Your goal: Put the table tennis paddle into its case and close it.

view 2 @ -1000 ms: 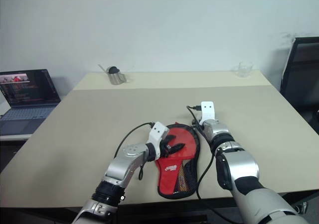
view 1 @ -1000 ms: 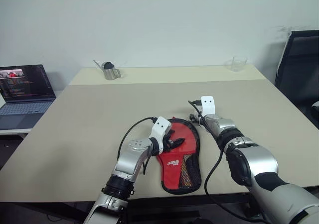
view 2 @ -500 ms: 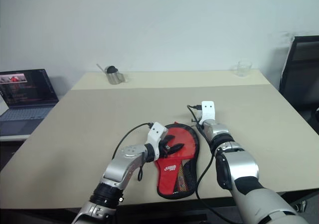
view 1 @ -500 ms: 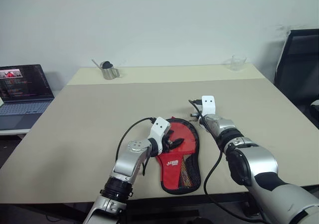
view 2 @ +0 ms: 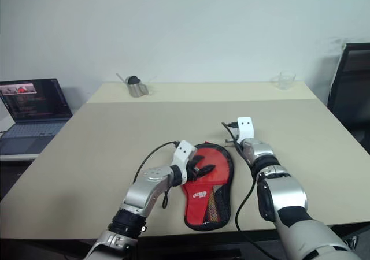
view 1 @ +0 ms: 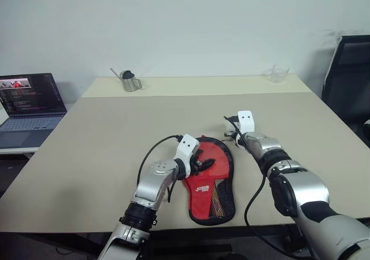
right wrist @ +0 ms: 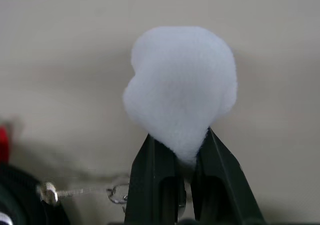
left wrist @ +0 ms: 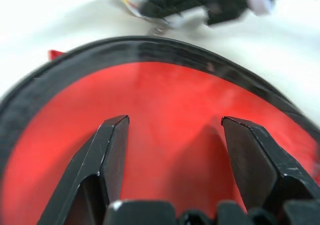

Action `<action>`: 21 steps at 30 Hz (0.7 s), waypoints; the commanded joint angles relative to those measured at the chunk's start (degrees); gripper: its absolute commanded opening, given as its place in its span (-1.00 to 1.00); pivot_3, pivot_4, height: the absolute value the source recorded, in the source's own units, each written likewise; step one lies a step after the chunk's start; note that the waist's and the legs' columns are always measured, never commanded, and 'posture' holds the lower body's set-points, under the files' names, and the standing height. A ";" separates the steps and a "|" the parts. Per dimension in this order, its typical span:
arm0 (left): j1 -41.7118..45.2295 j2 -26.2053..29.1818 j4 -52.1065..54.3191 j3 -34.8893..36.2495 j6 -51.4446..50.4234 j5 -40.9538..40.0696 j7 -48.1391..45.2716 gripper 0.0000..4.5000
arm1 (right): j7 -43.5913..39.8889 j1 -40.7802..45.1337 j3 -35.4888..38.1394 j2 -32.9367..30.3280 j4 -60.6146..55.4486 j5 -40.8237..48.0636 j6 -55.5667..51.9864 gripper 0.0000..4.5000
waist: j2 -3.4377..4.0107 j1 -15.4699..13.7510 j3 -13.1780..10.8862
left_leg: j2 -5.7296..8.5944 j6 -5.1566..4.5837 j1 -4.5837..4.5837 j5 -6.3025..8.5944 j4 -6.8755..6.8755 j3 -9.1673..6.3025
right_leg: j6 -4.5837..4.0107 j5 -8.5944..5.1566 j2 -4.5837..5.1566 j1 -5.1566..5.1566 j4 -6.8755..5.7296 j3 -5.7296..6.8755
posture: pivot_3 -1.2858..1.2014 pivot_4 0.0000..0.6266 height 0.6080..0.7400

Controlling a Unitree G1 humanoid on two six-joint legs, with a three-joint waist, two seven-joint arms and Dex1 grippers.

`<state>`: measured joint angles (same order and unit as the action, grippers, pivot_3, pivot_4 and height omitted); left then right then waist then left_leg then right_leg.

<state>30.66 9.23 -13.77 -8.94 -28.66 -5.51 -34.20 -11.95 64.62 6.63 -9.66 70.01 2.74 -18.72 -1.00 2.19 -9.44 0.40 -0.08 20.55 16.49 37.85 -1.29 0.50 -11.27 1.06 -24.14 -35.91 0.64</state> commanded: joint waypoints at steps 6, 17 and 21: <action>2.29 -0.14 -10.24 0.55 1.37 0.84 1.14 0.43 | -11.49 -14.00 -13.14 -6.74 -24.15 -8.54 -1.24 -1.00 | 0.00 -0.67 0.01 | 0.04 0.01 -0.02 0.00 0.02 -0.11 | 0.09 -0.05 0.01 -0.01 0.03 0.10 | 0.03 -0.52 1.00; 3.68 -0.57 -13.61 -1.16 3.40 1.62 -0.37 0.43 | -22.85 -26.79 -14.01 -14.57 -51.76 -4.90 -14.36 -1.00 | 0.00 -0.95 0.00 | 0.10 0.01 0.01 0.00 0.06 -0.16 | 0.18 -0.08 0.09 0.01 0.04 0.17 | 0.03 -0.52 1.00; 4.29 -0.59 -14.46 -1.48 3.89 1.81 -0.64 0.43 | -27.96 -29.69 -14.62 -19.01 -57.57 -4.20 -15.63 -1.00 | -0.01 -1.22 0.00 | 0.13 0.02 0.01 0.00 0.08 -0.17 | 0.19 -0.09 0.09 0.00 0.07 0.18 | 0.03 -0.52 1.00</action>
<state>36.49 8.63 -24.32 -9.11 -23.28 -5.04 -34.65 -37.65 35.56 -8.19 -26.42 15.80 -2.08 -33.26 -1.00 0.97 -9.44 0.54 -0.06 20.57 16.49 37.93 -1.46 0.70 -11.35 1.15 -24.13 -35.81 0.82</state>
